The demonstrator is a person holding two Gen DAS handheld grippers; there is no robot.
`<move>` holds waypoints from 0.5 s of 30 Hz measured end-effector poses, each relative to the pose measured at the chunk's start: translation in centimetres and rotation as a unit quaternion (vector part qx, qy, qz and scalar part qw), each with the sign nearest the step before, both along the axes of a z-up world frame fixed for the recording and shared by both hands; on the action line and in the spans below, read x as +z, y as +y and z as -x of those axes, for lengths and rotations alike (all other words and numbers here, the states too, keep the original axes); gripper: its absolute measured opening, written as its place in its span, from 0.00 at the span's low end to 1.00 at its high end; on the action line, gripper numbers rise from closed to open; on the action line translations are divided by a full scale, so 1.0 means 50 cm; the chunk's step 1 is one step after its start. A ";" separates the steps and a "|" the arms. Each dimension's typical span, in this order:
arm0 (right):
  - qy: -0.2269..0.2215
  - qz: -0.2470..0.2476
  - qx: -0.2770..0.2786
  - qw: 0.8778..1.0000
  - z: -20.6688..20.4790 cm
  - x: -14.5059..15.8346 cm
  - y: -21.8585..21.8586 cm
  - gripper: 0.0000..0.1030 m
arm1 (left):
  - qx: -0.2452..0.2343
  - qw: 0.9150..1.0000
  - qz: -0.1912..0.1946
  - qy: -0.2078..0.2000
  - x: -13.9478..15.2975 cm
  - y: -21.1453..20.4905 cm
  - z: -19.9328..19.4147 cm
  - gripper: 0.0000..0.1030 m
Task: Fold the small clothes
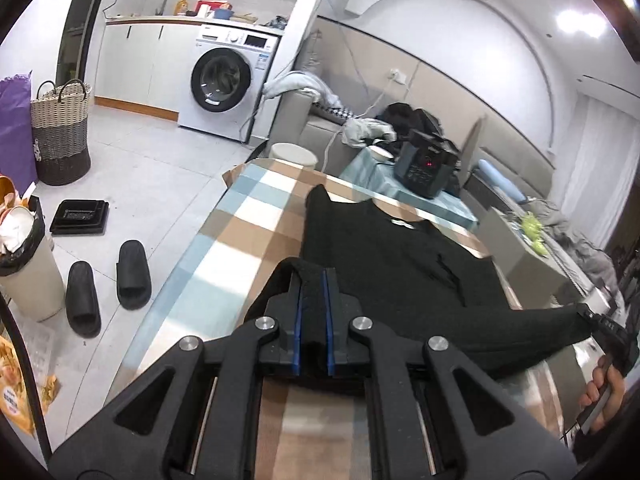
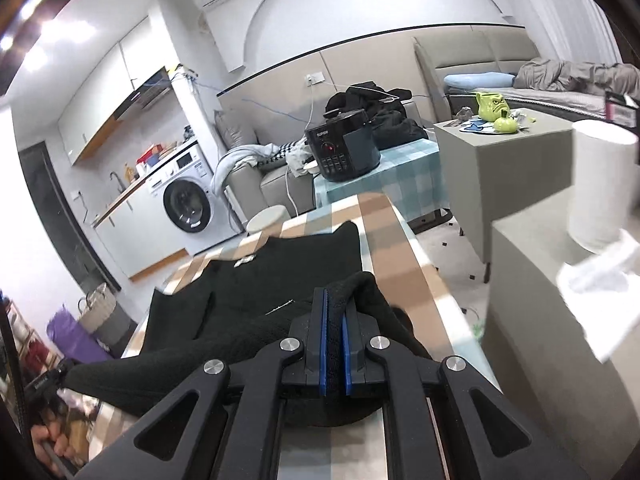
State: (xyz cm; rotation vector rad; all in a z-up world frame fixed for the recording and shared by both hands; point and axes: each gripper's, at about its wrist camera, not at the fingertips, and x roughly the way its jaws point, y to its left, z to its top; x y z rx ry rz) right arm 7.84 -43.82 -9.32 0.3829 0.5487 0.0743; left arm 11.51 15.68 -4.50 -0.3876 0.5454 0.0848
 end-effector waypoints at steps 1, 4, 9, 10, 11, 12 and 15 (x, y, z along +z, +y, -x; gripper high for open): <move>0.013 -0.004 0.001 1.000 -0.026 -0.013 -0.001 0.05 | 0.004 1.000 0.000 0.010 -0.011 0.003 -0.026 0.06; 0.075 -0.012 0.004 0.997 -0.105 -0.069 -0.005 0.05 | 0.007 0.999 0.012 0.048 -0.064 0.012 -0.108 0.06; 0.139 -0.014 0.025 0.990 -0.118 -0.119 -0.026 0.23 | 0.003 0.994 0.031 0.109 -0.139 0.019 -0.159 0.17; 0.133 -0.018 0.025 0.991 -0.105 -0.117 -0.037 0.29 | 0.000 0.994 0.036 0.107 -0.144 0.021 -0.156 0.21; 0.131 -0.017 0.018 0.991 -0.087 -0.119 -0.048 0.47 | -0.003 0.993 0.044 0.107 -0.148 0.026 -0.150 0.35; 0.130 -0.014 0.009 0.991 -0.076 -0.120 -0.058 0.57 | 0.002 0.993 0.052 0.108 -0.155 0.033 -0.145 0.52; 0.139 -0.033 0.023 0.989 -0.065 -0.145 -0.073 0.57 | 0.012 0.992 0.064 0.110 -0.173 0.044 -0.139 0.59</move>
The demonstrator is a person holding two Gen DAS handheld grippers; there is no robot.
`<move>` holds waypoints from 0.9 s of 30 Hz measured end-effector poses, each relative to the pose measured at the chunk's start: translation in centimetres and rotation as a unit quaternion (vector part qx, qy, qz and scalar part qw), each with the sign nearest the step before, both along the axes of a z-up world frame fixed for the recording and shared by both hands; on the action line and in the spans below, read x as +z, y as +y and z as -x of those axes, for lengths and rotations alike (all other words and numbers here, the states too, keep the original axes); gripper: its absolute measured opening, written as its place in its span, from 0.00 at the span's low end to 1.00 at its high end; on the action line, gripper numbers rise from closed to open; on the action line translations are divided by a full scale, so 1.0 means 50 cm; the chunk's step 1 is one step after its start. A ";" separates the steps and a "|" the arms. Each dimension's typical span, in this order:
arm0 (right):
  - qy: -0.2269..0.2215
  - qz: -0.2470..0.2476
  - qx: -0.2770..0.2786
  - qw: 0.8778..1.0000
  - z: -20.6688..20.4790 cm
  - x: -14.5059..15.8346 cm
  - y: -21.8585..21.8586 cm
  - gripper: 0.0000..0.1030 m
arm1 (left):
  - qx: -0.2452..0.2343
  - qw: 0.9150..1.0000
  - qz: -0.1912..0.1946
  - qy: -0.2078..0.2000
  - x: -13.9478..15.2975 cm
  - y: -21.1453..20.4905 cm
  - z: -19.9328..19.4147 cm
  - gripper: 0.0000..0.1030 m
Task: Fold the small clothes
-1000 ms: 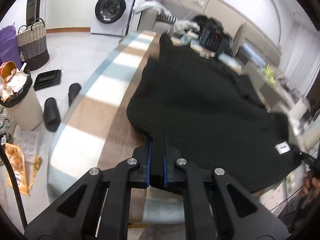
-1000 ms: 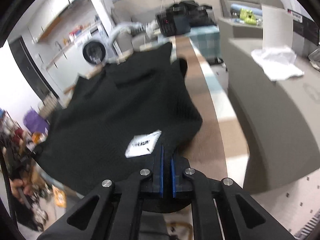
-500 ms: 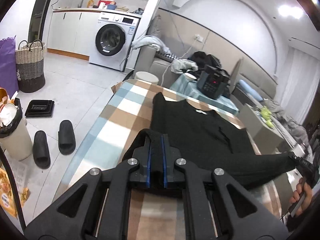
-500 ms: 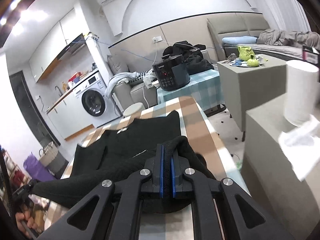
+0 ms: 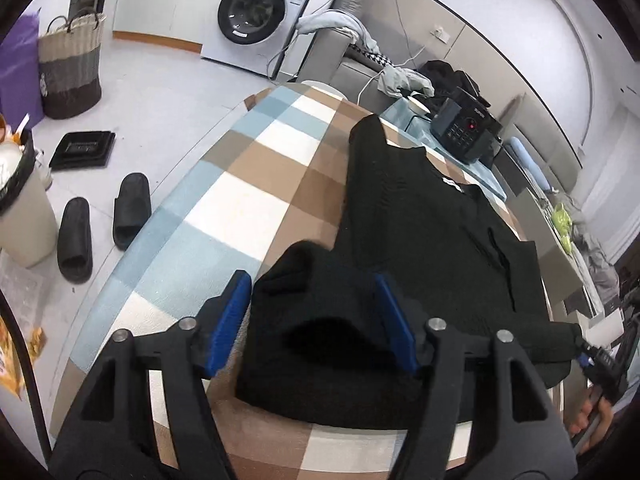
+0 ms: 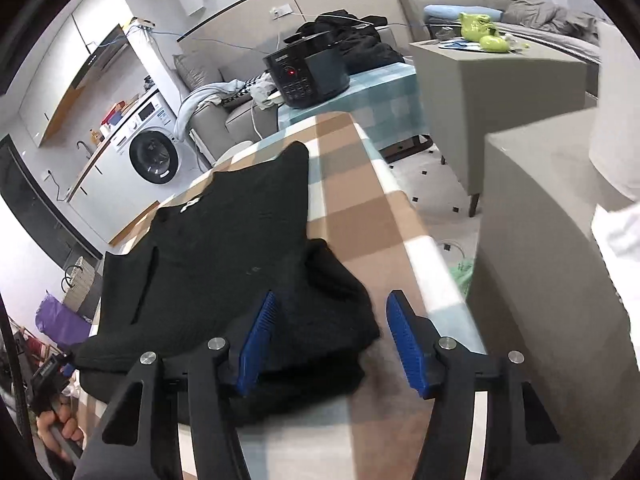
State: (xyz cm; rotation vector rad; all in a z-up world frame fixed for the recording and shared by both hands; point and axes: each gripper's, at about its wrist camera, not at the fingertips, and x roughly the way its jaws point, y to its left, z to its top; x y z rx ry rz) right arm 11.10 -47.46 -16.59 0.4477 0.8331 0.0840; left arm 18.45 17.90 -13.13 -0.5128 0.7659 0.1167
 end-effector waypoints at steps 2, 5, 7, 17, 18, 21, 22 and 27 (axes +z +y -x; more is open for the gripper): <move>0.021 -0.033 0.018 0.999 -0.009 -0.021 -0.002 0.57 | -0.009 1.000 0.007 0.021 -0.016 -0.001 -0.012 0.59; 0.024 -0.035 0.031 0.999 -0.020 -0.032 0.015 0.58 | -0.027 0.999 0.012 0.029 -0.028 -0.014 -0.026 0.59; 0.028 -0.043 0.040 0.998 -0.030 -0.037 0.023 0.58 | -0.038 0.999 -0.002 0.033 -0.033 -0.028 -0.035 0.59; 0.046 0.010 0.073 0.996 -0.044 -0.051 0.072 0.40 | -0.090 0.995 -0.038 0.037 -0.043 -0.077 -0.054 0.34; 0.048 0.009 0.074 0.996 -0.042 -0.051 0.073 0.38 | -0.092 0.994 -0.041 0.038 -0.042 -0.080 -0.053 0.33; 0.051 0.018 0.080 0.995 -0.032 -0.051 0.080 0.36 | -0.098 0.994 -0.043 0.038 -0.039 -0.082 -0.043 0.33; 0.052 0.019 0.081 0.995 -0.029 -0.050 0.080 0.36 | -0.100 0.993 -0.045 0.039 -0.038 -0.084 -0.038 0.33; 0.061 0.016 0.085 0.994 0.016 -0.049 0.078 0.36 | -0.111 0.991 -0.058 0.043 -0.033 -0.089 0.010 0.33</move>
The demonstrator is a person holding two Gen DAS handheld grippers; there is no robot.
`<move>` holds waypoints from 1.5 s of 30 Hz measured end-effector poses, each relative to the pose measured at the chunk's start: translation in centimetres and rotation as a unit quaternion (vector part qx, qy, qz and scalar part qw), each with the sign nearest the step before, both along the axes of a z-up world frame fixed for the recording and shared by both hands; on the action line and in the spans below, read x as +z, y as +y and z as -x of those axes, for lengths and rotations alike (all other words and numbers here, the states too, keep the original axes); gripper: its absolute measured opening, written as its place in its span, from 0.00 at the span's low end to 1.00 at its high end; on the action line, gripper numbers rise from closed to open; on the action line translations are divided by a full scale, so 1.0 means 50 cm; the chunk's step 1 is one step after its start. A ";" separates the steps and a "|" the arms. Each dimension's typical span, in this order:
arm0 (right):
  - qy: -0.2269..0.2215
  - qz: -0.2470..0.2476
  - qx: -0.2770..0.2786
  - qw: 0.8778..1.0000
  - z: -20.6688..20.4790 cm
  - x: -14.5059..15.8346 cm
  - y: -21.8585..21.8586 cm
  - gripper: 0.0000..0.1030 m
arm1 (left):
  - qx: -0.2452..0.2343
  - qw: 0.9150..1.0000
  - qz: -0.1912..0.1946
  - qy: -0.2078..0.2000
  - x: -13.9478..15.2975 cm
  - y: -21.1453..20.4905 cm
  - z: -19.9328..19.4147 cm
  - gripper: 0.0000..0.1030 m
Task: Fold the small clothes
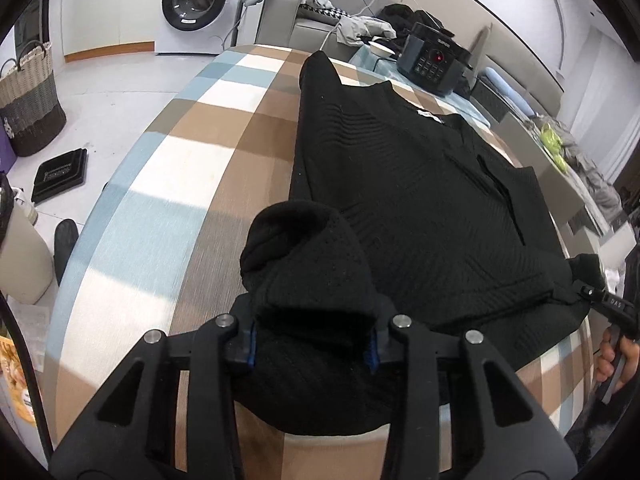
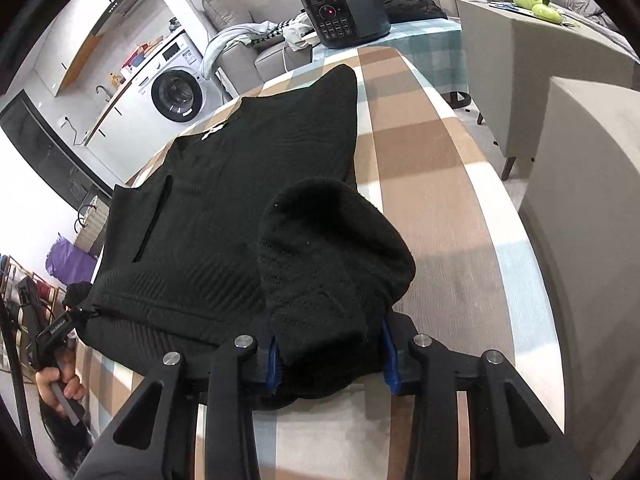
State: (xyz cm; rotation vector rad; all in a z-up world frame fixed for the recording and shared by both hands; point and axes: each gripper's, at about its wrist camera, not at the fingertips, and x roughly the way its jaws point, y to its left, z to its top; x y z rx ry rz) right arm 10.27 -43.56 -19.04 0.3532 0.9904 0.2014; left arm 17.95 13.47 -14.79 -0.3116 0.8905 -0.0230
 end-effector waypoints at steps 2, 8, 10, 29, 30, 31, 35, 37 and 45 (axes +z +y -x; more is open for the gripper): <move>0.002 -0.006 -0.002 1.000 0.035 -0.001 -0.006 0.36 | -0.006 1.000 0.000 0.002 0.001 0.000 0.031 0.33; 0.008 -0.018 -0.018 1.000 0.152 0.000 -0.020 0.36 | -0.011 1.000 0.007 0.009 0.004 -0.011 0.148 0.33; 0.011 -0.016 -0.017 1.000 0.178 0.002 -0.022 0.36 | -0.009 1.000 0.011 0.012 0.007 -0.014 0.179 0.33; -0.081 -0.069 -0.111 0.988 0.361 0.100 -0.085 0.47 | 0.081 0.994 0.069 -0.032 0.109 0.080 0.426 0.49; -0.087 -0.081 -0.106 0.987 0.372 0.101 -0.082 0.47 | 0.079 0.993 0.074 -0.035 0.115 0.082 0.437 0.49; -0.090 -0.091 -0.102 0.987 0.381 0.103 -0.077 0.48 | 0.075 0.993 0.082 -0.035 0.119 0.080 0.448 0.49; -0.080 -0.154 -0.075 0.982 0.389 0.081 -0.044 0.53 | 0.049 0.990 0.126 -0.028 0.111 0.063 0.456 0.49; -0.068 -0.173 -0.074 0.980 0.381 0.063 -0.033 0.53 | 0.049 0.989 0.141 -0.014 0.092 0.054 0.444 0.49; -0.031 -0.214 -0.091 0.972 0.343 0.010 -0.034 0.53 | 0.079 0.977 0.200 0.007 0.034 0.065 0.415 0.49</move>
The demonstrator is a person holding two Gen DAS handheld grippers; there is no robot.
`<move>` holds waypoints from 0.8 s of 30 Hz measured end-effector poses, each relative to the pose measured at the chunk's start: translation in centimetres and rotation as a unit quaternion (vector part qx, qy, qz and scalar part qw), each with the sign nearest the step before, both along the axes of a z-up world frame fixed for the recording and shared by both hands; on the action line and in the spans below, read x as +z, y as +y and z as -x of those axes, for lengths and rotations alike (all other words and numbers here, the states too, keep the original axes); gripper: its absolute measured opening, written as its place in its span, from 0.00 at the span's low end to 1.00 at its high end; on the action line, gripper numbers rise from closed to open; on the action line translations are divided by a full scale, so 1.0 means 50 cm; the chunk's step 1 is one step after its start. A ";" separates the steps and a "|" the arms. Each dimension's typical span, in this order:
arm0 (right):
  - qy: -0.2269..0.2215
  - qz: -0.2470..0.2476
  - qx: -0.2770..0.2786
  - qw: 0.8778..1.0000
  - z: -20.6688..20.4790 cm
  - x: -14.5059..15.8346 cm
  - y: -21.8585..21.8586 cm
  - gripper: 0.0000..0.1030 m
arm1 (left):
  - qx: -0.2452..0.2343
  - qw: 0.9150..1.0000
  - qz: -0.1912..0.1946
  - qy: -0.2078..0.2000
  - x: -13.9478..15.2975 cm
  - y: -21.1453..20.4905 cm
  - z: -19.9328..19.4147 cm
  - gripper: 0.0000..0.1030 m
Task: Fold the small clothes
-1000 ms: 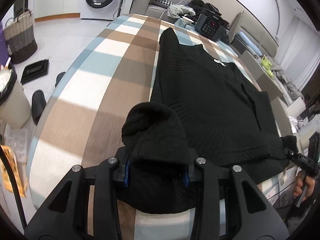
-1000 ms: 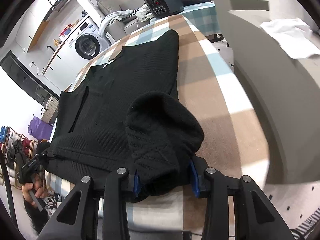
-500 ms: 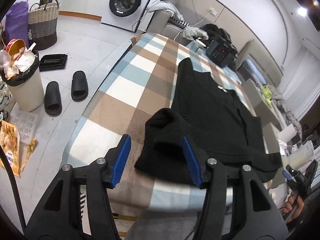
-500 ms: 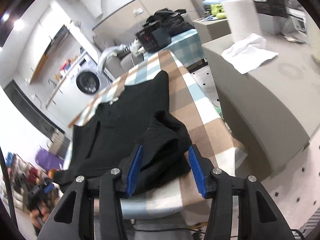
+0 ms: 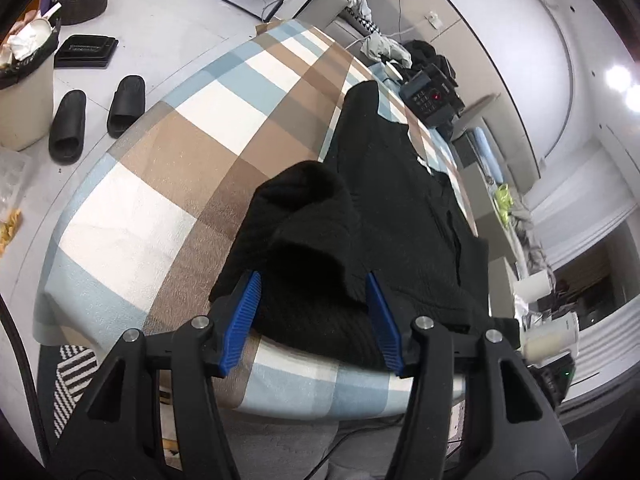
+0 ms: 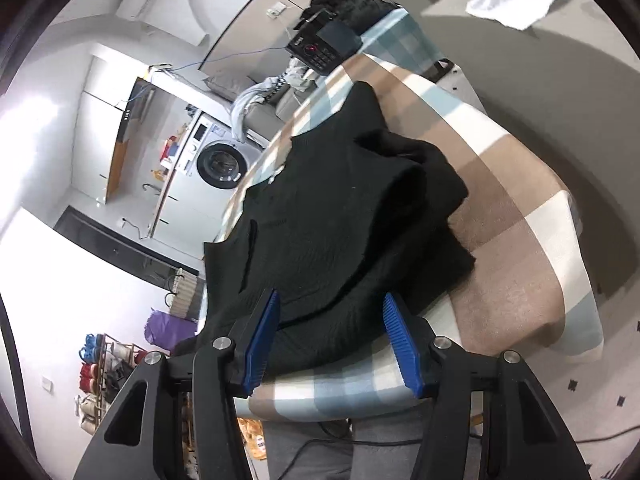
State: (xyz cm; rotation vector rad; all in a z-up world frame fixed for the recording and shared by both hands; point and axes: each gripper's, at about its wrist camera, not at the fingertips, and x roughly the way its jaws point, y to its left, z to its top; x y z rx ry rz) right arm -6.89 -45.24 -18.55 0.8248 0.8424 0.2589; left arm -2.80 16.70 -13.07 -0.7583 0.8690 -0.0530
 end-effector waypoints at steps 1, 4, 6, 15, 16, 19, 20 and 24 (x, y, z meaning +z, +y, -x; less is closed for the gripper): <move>0.002 0.001 -0.001 1.000 -0.001 -0.003 -0.002 0.53 | 0.004 1.000 -0.003 0.003 -0.002 0.000 -0.003 0.49; 0.004 -0.002 -0.001 1.000 -0.011 -0.005 -0.003 0.53 | 0.009 1.000 -0.008 0.010 -0.007 0.000 -0.015 0.49; 0.004 0.013 0.004 1.000 -0.006 0.007 0.002 0.53 | 0.007 1.000 -0.020 0.014 0.001 -0.004 -0.020 0.49; -0.061 0.040 0.061 0.995 0.035 0.068 0.026 0.59 | 0.000 0.999 -0.044 -0.002 0.039 0.002 -0.024 0.49; -0.051 0.050 0.065 0.995 0.024 0.059 0.038 0.59 | -0.003 0.999 -0.042 0.001 0.036 0.000 -0.029 0.49; -0.017 0.041 0.061 0.997 -0.002 0.021 0.046 0.59 | -0.009 0.999 -0.032 0.008 0.021 -0.006 -0.034 0.49; -0.009 0.030 0.053 0.998 -0.006 0.008 0.041 0.59 | -0.010 0.999 -0.030 0.010 0.017 -0.007 -0.034 0.49; -0.008 0.015 0.044 0.999 -0.015 -0.004 0.028 0.59 | -0.014 0.999 -0.031 0.015 0.004 -0.011 -0.036 0.49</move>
